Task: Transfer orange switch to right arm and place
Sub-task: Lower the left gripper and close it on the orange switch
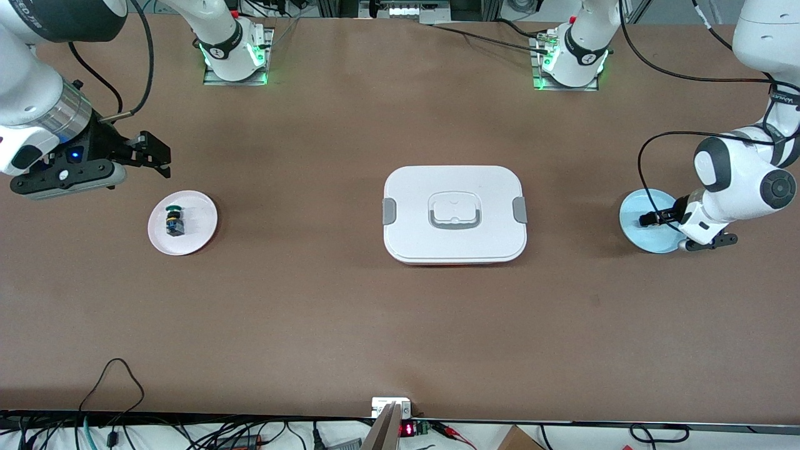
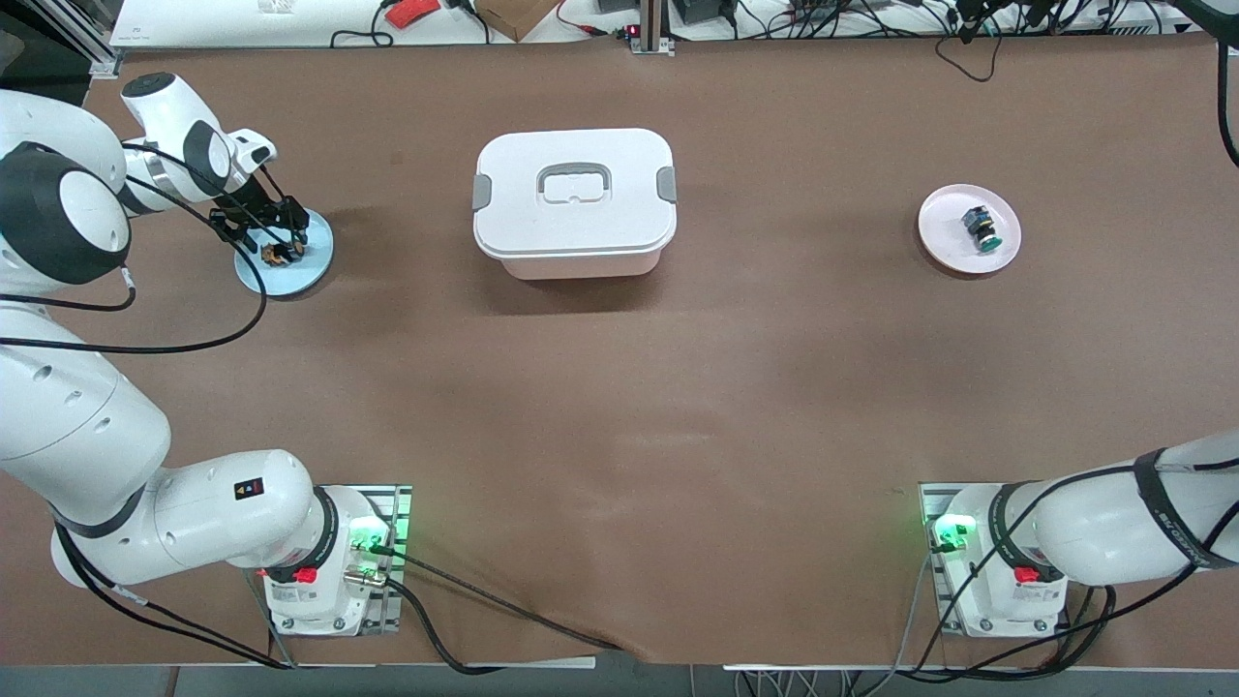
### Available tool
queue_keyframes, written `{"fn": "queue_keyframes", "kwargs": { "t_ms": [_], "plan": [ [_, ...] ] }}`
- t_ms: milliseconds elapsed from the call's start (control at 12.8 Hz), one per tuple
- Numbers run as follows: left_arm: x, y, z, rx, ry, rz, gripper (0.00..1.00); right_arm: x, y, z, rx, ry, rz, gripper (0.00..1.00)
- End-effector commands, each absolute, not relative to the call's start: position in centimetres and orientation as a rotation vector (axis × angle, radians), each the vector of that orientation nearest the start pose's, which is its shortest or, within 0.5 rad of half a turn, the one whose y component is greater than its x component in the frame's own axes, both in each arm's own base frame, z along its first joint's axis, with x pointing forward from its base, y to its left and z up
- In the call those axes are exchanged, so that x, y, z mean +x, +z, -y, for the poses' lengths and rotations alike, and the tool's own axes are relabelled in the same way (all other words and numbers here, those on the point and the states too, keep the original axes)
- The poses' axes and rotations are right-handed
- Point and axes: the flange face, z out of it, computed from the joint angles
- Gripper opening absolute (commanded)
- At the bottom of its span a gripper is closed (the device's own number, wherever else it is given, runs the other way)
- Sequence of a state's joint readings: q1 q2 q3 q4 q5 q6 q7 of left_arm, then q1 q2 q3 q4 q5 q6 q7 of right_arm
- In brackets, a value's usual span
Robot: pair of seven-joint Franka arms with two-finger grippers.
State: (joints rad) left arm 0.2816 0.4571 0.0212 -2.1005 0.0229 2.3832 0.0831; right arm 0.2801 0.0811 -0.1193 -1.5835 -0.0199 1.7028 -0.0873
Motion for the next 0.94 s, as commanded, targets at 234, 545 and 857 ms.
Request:
{"fn": "queue_keyframes", "kwargs": {
  "t_ms": [234, 545, 857],
  "plan": [
    [53.0, 16.9, -17.1, -3.143, 0.337, 0.274, 0.52, 58.2, 59.2, -9.8, -3.16, -0.082, 0.384, 1.0],
    [53.7, 17.9, -17.1, -3.14, 0.448, 0.291, 0.27, 58.2, 59.2, -9.8, -3.159, -0.082, 0.387, 1.0],
    [56.4, 22.3, -17.1, -3.143, 0.535, 0.258, 0.24, 58.2, 59.2, -9.8, -3.159, -0.082, 0.387, 1.0]
  ]
}}
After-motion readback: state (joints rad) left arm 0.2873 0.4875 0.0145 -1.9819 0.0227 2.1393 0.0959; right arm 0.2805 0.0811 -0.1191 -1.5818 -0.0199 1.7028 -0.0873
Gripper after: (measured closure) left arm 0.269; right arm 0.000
